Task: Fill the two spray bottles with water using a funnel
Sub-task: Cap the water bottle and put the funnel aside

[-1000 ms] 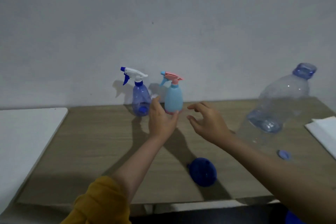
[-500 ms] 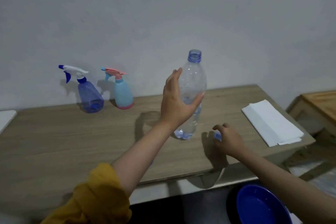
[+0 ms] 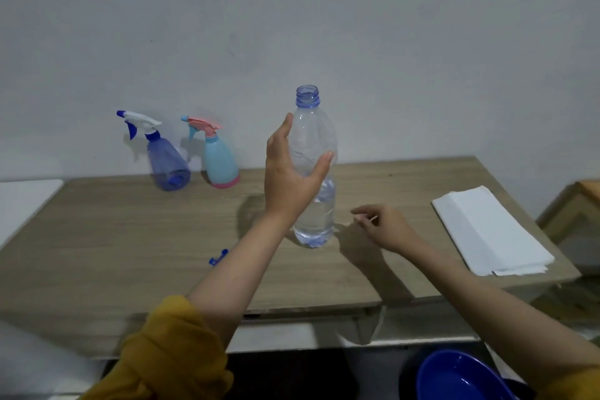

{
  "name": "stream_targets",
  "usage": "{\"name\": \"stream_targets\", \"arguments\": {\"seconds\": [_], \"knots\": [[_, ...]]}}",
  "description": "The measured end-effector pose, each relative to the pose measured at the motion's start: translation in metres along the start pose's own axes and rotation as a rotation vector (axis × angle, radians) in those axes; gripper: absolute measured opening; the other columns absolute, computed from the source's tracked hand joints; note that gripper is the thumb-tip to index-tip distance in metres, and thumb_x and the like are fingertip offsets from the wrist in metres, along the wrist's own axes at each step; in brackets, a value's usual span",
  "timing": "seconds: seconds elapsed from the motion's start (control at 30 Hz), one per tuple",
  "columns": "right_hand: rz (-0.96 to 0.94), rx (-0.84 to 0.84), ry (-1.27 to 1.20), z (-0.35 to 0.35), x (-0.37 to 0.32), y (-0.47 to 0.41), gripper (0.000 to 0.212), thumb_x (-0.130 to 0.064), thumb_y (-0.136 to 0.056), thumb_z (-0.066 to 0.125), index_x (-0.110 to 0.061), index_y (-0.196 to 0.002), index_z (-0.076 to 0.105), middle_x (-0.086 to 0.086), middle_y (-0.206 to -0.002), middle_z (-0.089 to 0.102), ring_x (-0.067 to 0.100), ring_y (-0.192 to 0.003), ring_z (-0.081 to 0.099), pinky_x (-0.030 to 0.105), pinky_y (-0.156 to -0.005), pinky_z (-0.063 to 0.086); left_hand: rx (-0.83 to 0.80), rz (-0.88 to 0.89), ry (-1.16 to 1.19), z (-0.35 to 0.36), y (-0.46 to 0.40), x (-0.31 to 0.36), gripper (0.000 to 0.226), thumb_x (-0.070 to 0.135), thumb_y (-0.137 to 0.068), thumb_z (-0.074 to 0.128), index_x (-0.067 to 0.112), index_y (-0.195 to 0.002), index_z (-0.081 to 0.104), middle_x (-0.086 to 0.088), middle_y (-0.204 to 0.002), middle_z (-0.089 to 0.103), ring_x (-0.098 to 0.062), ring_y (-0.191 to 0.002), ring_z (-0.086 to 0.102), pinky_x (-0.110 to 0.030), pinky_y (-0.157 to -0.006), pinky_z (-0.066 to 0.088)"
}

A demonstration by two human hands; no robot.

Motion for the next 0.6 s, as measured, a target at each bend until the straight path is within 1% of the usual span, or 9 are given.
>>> {"name": "stream_targets", "arguments": {"seconds": [0.03,0.07,0.13,0.23,0.3,0.37,0.47,0.53,0.6], "knots": [[-0.021,0.053,-0.105,-0.012,-0.012,-0.001,0.020,-0.020,-0.093,0.060,-0.014,-0.107,0.073,0.001,-0.089,0.071,0.011,-0.070,0.061,0.015,-0.062,0.046,0.005,-0.004,0.001,0.000,0.001,0.000,0.080,0.044,-0.074,0.070,0.025,-0.141,0.029,0.006,-0.140,0.037,-0.011,-0.129,0.039,-0.037,-0.106,0.040],[-0.037,0.088,-0.202,-0.024,-0.026,-0.002,0.019,-0.021,-0.094,0.059,-0.014,-0.104,0.074,0.003,-0.084,0.070,0.010,-0.066,0.059,0.022,-0.061,0.048,0.008,-0.009,0.001,0.001,0.001,0.000,0.080,0.045,-0.074,0.070,0.026,-0.140,0.029,0.007,-0.140,0.037,-0.011,-0.129,0.039,-0.038,-0.106,0.040],[-0.066,0.114,-0.384,-0.050,-0.055,-0.004,0.017,-0.025,-0.094,0.059,-0.015,-0.097,0.073,0.008,-0.079,0.067,0.014,-0.061,0.059,0.030,-0.058,0.052,0.005,-0.009,-0.007,0.001,0.001,0.001,0.081,0.046,-0.074,0.068,0.025,-0.140,0.029,0.009,-0.140,0.036,-0.012,-0.130,0.039,-0.036,-0.106,0.039],[-0.191,0.153,-0.633,-0.090,-0.103,-0.003,0.006,-0.018,-0.089,0.066,-0.020,-0.086,0.071,0.006,-0.075,0.065,0.015,-0.062,0.065,0.028,-0.061,0.058,0.000,0.010,-0.017,0.001,0.001,0.002,0.082,0.048,-0.073,0.067,0.024,-0.141,0.028,0.011,-0.139,0.035,-0.012,-0.129,0.039,-0.031,-0.106,0.037],[-0.299,0.178,-0.735,-0.112,-0.133,-0.002,0.007,-0.014,-0.086,0.070,-0.021,-0.088,0.070,0.005,-0.082,0.066,0.016,-0.071,0.071,0.026,-0.067,0.059,0.000,0.019,-0.024,0.000,0.000,0.002,0.082,0.049,-0.073,0.066,0.025,-0.141,0.028,0.009,-0.139,0.036,-0.012,-0.129,0.040,-0.028,-0.105,0.036],[-0.391,0.224,-0.770,-0.126,-0.157,-0.006,0.011,-0.014,-0.082,0.075,-0.020,-0.088,0.069,0.005,-0.087,0.068,0.022,-0.080,0.073,0.028,-0.071,0.058,-0.003,0.012,-0.026,0.000,0.000,0.002,0.082,0.050,-0.073,0.066,0.027,-0.141,0.027,0.012,-0.137,0.034,-0.011,-0.128,0.040,-0.026,-0.104,0.036],[-0.453,0.321,-0.738,-0.132,-0.180,-0.021,0.016,-0.017,-0.074,0.082,-0.018,-0.080,0.067,0.010,-0.088,0.072,0.023,-0.083,0.073,0.038,-0.078,0.060,-0.002,0.004,-0.024,0.000,0.000,0.002,0.082,0.045,-0.073,0.070,0.029,-0.141,0.026,0.016,-0.135,0.032,-0.009,-0.127,0.039,-0.029,-0.104,0.038],[-0.480,0.320,-0.711,-0.126,-0.189,-0.032,0.019,-0.019,-0.071,0.084,-0.016,-0.074,0.066,0.014,-0.086,0.073,0.027,-0.084,0.072,0.044,-0.082,0.059,0.010,0.004,-0.013,0.000,0.000,0.002,0.082,0.044,-0.073,0.070,0.030,-0.141,0.027,0.016,-0.134,0.033,-0.010,-0.127,0.040,-0.030,-0.105,0.038],[-0.493,0.281,-0.617,-0.120,-0.195,-0.039,0.021,-0.020,-0.070,0.085,-0.010,-0.073,0.067,0.012,-0.084,0.074,0.025,-0.084,0.072,0.040,-0.080,0.059,0.001,-0.001,-0.012,0.000,0.000,0.002,0.082,0.048,-0.072,0.067,0.029,-0.141,0.026,0.016,-0.135,0.033,-0.008,-0.127,0.039,-0.025,-0.105,0.035]]}}
Point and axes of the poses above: each hand's wrist, its own y-axis away from the middle knuckle, its own z-axis out of the palm, x = y × z, the point moved 3 cm from there along -y, towards the middle knuckle
